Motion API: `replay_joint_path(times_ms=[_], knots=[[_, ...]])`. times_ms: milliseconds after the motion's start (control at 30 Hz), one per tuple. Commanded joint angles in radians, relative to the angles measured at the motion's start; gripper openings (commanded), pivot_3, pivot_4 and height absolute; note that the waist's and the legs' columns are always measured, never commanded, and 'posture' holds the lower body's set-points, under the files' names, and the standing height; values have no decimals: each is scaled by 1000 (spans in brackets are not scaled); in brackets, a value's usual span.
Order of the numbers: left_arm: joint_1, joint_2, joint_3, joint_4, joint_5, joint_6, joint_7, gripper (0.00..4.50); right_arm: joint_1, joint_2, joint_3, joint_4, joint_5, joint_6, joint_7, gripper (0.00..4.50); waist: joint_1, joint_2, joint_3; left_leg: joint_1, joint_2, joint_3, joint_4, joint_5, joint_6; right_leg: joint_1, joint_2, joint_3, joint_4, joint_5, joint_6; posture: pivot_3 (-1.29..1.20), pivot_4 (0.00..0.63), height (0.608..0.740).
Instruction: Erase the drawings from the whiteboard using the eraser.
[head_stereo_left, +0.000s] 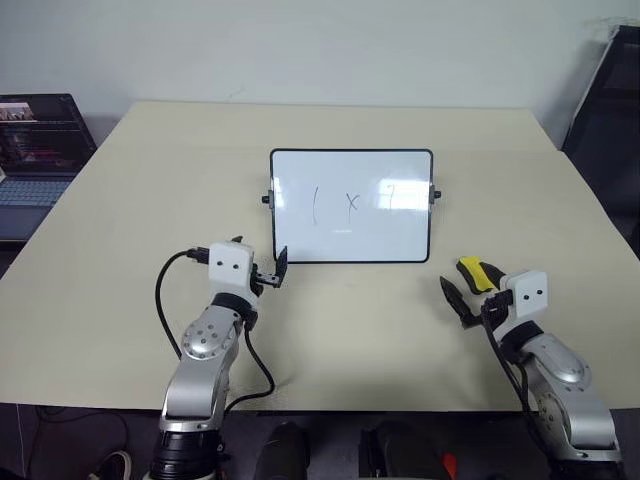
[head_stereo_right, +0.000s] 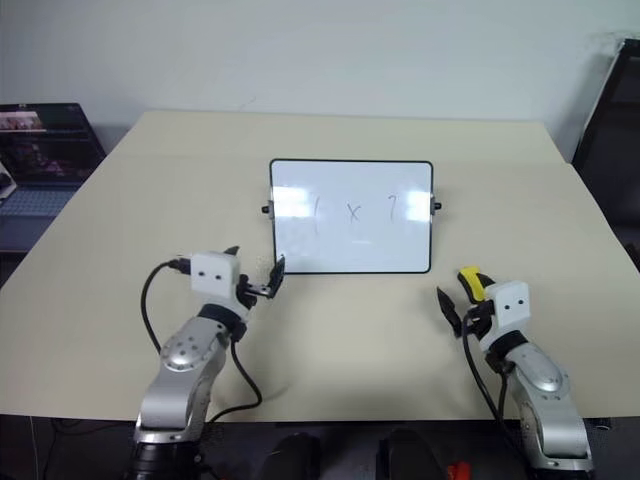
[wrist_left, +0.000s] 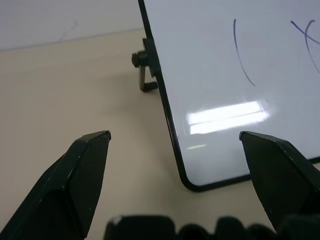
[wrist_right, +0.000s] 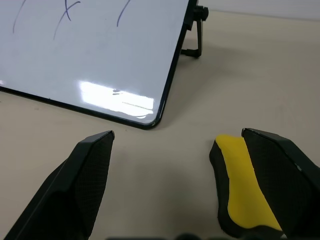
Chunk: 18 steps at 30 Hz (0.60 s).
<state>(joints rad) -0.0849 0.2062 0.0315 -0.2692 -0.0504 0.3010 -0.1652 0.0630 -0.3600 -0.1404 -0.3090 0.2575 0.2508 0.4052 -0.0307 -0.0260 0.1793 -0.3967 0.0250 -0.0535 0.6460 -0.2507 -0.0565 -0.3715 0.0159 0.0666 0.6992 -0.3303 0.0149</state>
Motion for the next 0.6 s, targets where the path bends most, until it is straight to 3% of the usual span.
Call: replay_joint_path(times_ms=[33, 267, 433, 600], knots=[[2, -3, -10, -20, -1, -23, -10, 4500, -4, -2, -20, -29, 18, 57, -24, 4479, 1, 0, 0, 0, 0, 0, 0, 0, 0, 0, 0, 0, 0, 0, 0, 0, 150, 740], [14, 6, -12, -89, -40, 27, -48, 4500, -55, 15, -28, -75, 37, 122, -58, 4479, -2, 0, 0, 0, 0, 0, 0, 0, 0, 0, 0, 0, 0, 0, 0, 0, 150, 740], [-19, 83, 37, -151, -120, 93, -140, 4500, -107, 38, 4, -149, 47, 202, -101, 4479, -1, 0, 0, 0, 1, 0, 0, 0, 0, 0, 1, -1, 1, 0, 0, 0, 150, 740], [-67, 224, 117, -151, -235, 175, -279, 4500, -142, 48, 59, -236, 0, 328, -192, 4479, 0, 0, 0, 0, 0, 0, 0, 0, 0, 0, 0, 0, 1, 0, 0, 0, 150, 740]])
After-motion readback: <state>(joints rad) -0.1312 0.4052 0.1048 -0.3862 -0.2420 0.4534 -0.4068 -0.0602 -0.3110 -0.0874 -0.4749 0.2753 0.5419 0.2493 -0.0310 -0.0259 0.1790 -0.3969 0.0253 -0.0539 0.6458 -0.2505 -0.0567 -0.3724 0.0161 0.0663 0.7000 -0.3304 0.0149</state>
